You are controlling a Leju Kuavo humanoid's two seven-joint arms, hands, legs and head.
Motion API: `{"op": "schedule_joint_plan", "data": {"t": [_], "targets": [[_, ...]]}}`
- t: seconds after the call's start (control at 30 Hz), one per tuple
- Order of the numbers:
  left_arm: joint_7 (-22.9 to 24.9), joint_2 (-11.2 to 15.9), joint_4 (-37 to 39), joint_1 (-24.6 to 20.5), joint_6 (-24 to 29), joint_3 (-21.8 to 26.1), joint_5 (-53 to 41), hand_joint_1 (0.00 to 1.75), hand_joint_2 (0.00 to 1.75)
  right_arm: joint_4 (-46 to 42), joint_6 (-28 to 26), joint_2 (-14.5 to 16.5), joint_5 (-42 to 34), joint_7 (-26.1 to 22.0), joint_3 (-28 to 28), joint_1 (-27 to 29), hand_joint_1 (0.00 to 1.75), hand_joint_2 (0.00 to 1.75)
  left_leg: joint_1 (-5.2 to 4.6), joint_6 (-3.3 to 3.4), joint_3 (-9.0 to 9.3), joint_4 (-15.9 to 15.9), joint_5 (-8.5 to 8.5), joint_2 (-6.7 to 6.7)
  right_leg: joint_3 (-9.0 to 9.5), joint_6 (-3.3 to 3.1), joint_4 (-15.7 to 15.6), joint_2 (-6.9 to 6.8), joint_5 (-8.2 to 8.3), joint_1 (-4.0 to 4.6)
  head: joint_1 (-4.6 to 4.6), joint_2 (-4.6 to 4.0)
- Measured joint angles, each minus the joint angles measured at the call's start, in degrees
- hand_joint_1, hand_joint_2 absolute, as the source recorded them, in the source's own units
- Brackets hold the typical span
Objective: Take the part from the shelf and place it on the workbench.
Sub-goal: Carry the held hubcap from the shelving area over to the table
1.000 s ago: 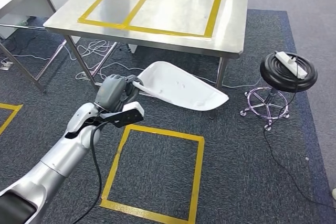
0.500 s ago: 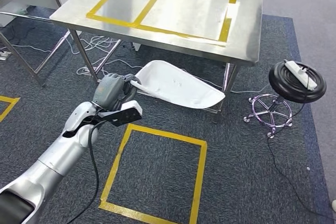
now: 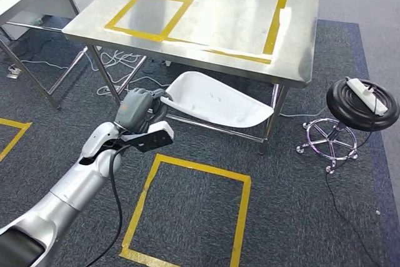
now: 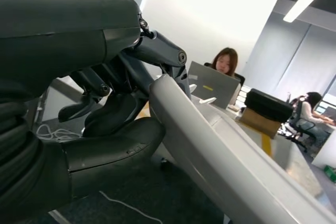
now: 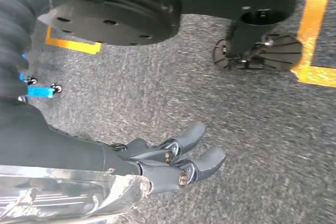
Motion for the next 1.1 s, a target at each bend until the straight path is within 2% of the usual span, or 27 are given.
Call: {"op": "schedule_joint_plan", "data": {"t": [0.07,0.1,0.13,0.17,0.23,0.27,0.3,0.37,0.43,0.47,0.5,0.53,0.6,0.63,0.67,0.7,0.73,0.77,0.8,0.83,0.93,1.0,1.03,1.1], "targets": [[0.0,0.1,0.0,0.1,0.0,0.0,0.0,1.75,1.75,0.0,0.0,0.0,0.0,0.0,0.0,0.0,0.00,1.75,0.17,-0.48,-4.36,7.5,-2.61,0.15,0.57,-0.24,-0.1,-0.08,-0.44,-0.12,-0.08,0.00],[0.0,0.1,0.0,0.2,0.0,0.0,0.0,1.75,1.75,0.0,0.0,0.0,0.0,0.0,0.0,0.0,0.00,1.75,0.31,-0.67,-6.66,10.8,-3.26,0.16,0.84,-0.26,-0.1,-0.08,-0.71,-0.18,-0.07,0.00],[0.0,0.1,0.0,0.4,0.0,0.0,0.0,1.75,1.75,0.0,0.0,0.0,0.0,0.0,0.0,0.1,0.00,1.75,0.45,-0.84,-8.25,12.5,-2.87,0.18,1.18,-0.21,-0.1,-0.09,-1.02,-0.25,-0.07,0.00],[0.0,0.1,0.0,0.5,0.0,0.0,0.0,1.75,1.75,0.0,0.0,0.0,0.0,0.1,0.0,0.2,0.00,1.75,0.60,-0.97,-8.69,11.9,-1.33,0.20,1.60,-0.10,-0.1,-0.07,-1.37,-0.35,-0.07,0.00],[0.0,0.1,0.0,0.5,0.0,0.0,0.0,1.75,1.75,0.0,0.0,0.0,0.0,0.1,0.0,0.2,0.00,1.75,0.93,-1.31,-6.50,5.5,3.87,0.51,2.63,0.39,-0.1,-0.02,-2.21,-0.56,-0.08,0.00],[0.0,0.1,0.0,0.4,0.0,0.0,0.0,1.75,1.75,0.0,0.0,0.0,0.0,0.2,0.0,0.2,0.00,1.75,1.02,-1.48,-4.81,1.7,5.62,0.74,3.06,0.78,0.0,0.04,-2.75,-0.54,-0.18,0.00],[0.0,0.1,0.0,0.4,0.0,0.0,0.0,1.75,1.75,0.0,0.0,0.0,0.0,0.2,0.0,0.2,0.00,1.75,1.07,-1.31,-3.49,-1.1,6.48,0.92,3.26,1.17,0.0,0.08,-3.21,-0.45,-0.23,0.01],[0.0,0.1,0.0,0.3,0.0,0.0,0.0,1.75,1.75,0.0,0.0,-0.1,-0.1,0.2,0.0,0.2,0.00,1.75,0.94,-0.46,-2.48,-3.1,5.76,0.96,3.47,1.87,-0.1,0.05,-3.89,-0.26,-0.16,0.01],[0.0,0.1,0.0,0.3,0.0,0.0,0.0,1.75,1.75,0.0,0.0,-0.1,-0.1,0.2,0.0,0.2,0.00,1.75,0.88,0.65,-2.34,-3.2,5.22,0.81,3.81,2.47,-0.4,-0.11,-4.31,-0.36,0.07,0.00],[0.0,0.2,0.0,0.3,0.0,0.0,0.0,1.75,1.75,0.0,0.0,0.0,-0.1,0.2,0.0,0.1,0.00,1.75,0.87,1.09,-2.13,-3.3,5.03,0.76,3.52,2.68,0.6,-0.17,-4.90,-0.42,0.16,0.00],[0.0,0.2,0.0,0.3,0.0,0.0,0.0,1.75,1.75,0.0,0.0,0.0,-0.1,0.2,0.0,0.1,0.00,1.75,0.85,1.52,-1.85,-3.3,4.84,0.74,2.50,2.80,2.8,-0.20,-5.96,-0.42,0.24,0.00],[0.0,0.2,0.0,0.3,0.0,0.0,0.0,1.75,1.75,0.0,0.0,0.0,-0.1,0.2,0.0,0.1,0.00,1.75,0.76,1.89,-1.58,-3.4,4.58,0.71,0.60,2.82,6.4,-0.19,-7.40,-0.37,0.38,0.00],[0.0,0.1,0.0,0.5,0.0,0.0,0.0,1.75,1.75,0.0,0.0,0.0,-0.1,0.1,0.0,0.0,0.00,1.75,0.46,2.35,-1.00,-3.4,3.99,0.67,-4.36,2.69,14.3,-0.18,-9.90,-0.16,0.47,0.00],[0.0,0.2,0.0,0.6,0.0,0.0,0.0,1.75,1.75,0.0,0.1,0.0,-0.1,0.2,0.0,-0.1,0.00,1.75,0.32,2.45,-0.59,-3.4,3.62,0.64,-6.17,2.57,16.4,-0.19,-9.80,-0.05,0.49,0.00],[0.0,0.2,0.0,0.7,0.0,0.0,0.0,1.75,1.75,0.0,0.1,0.0,0.0,0.2,0.0,-0.2,0.00,1.75,0.20,2.47,-0.04,-3.3,3.21,0.59,-6.89,2.37,16.4,-0.18,-8.42,0.06,0.49,0.00],[0.0,0.2,0.0,0.8,0.0,0.0,0.0,1.75,1.75,0.0,0.1,0.0,0.0,0.2,0.0,-0.2,0.00,1.75,0.11,2.44,0.65,-3.3,2.74,0.50,-6.48,2.11,14.0,-0.17,-5.93,0.17,0.49,0.00],[0.0,0.2,0.0,0.8,0.0,0.0,0.0,1.75,1.75,0.0,0.1,0.0,0.1,0.3,0.0,-0.2,0.00,1.75,0.06,2.37,1.36,-3.4,2.22,0.39,-5.30,1.77,10.2,-0.13,-2.85,0.27,0.50,0.00],[0.0,0.2,0.0,0.8,0.0,0.0,0.0,1.75,1.75,0.0,0.1,0.0,0.1,0.3,0.0,0.0,0.00,1.75,-0.05,2.21,1.96,-3.3,1.73,0.27,-3.89,1.44,6.5,-0.06,-0.54,0.41,0.52,0.00],[0.0,0.3,0.0,0.8,0.0,0.0,0.0,1.75,1.75,0.0,0.1,0.0,0.1,0.3,0.0,0.1,0.00,1.75,-0.13,2.00,2.31,-3.3,1.34,0.13,-2.64,1.22,3.4,-0.02,0.76,0.50,0.55,0.00],[0.0,0.3,0.0,0.8,0.0,0.0,0.0,1.75,1.75,0.0,0.1,0.0,0.1,0.3,0.0,0.1,0.00,1.75,-0.17,1.76,2.42,-3.3,1.11,0.04,-1.91,1.07,1.6,0.03,1.14,0.61,0.52,0.00],[0.1,0.5,-0.1,0.8,0.0,0.0,0.0,1.75,1.75,0.0,0.1,0.0,0.1,0.4,0.0,0.1,0.00,1.75,-0.07,0.83,2.53,-3.6,0.73,-0.03,-1.21,0.60,0.4,0.13,0.42,0.60,0.47,0.00],[0.1,0.6,-0.1,0.7,0.0,0.0,0.0,1.75,1.75,0.0,0.1,0.0,0.1,0.4,0.0,0.1,0.00,1.75,-0.05,0.17,1.70,-1.4,-0.47,0.10,-0.43,0.09,-0.1,0.11,0.18,0.25,0.33,0.00],[0.1,0.7,-0.2,0.8,0.0,0.0,0.0,1.75,1.75,0.0,0.1,0.0,0.1,0.3,0.0,0.1,0.00,1.75,0.01,-0.10,0.14,1.5,-1.65,0.17,-0.02,-0.10,-0.3,0.08,0.00,0.09,0.25,0.00],[0.1,0.8,-0.2,0.9,0.0,0.0,0.0,1.75,1.75,0.0,0.1,0.0,0.1,0.3,0.0,0.0,0.00,1.75,0.15,-0.57,-4.66,9.2,-4.07,0.21,0.61,-0.33,-0.3,0.03,-0.57,-0.03,0.15,0.00]]}}
